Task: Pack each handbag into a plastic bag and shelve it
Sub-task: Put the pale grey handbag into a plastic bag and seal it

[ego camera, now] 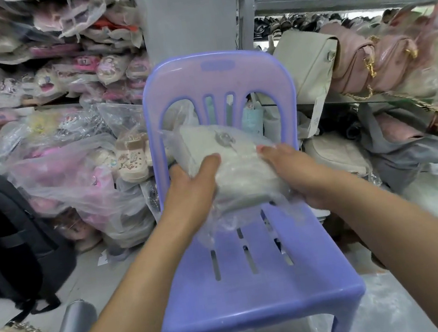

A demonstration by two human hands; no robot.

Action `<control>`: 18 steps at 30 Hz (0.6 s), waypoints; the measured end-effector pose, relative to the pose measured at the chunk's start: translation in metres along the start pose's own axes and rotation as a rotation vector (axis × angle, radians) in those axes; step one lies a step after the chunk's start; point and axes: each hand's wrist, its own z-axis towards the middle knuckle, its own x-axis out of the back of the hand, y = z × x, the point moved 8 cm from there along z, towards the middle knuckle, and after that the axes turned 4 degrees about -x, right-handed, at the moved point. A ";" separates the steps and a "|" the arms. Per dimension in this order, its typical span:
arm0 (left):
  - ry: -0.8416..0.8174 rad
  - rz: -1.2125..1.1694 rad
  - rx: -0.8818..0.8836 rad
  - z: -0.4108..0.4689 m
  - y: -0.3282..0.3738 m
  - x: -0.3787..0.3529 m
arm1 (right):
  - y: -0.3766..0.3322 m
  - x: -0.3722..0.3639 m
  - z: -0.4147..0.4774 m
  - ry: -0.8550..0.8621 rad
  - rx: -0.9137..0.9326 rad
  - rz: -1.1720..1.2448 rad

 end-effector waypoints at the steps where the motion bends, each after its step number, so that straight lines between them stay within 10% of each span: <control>1: -0.034 -0.066 0.030 0.004 0.007 -0.001 | -0.012 0.008 -0.004 0.049 0.028 0.015; 18: -0.159 0.480 0.077 -0.022 0.036 0.015 | -0.062 0.024 -0.039 0.146 0.100 -0.060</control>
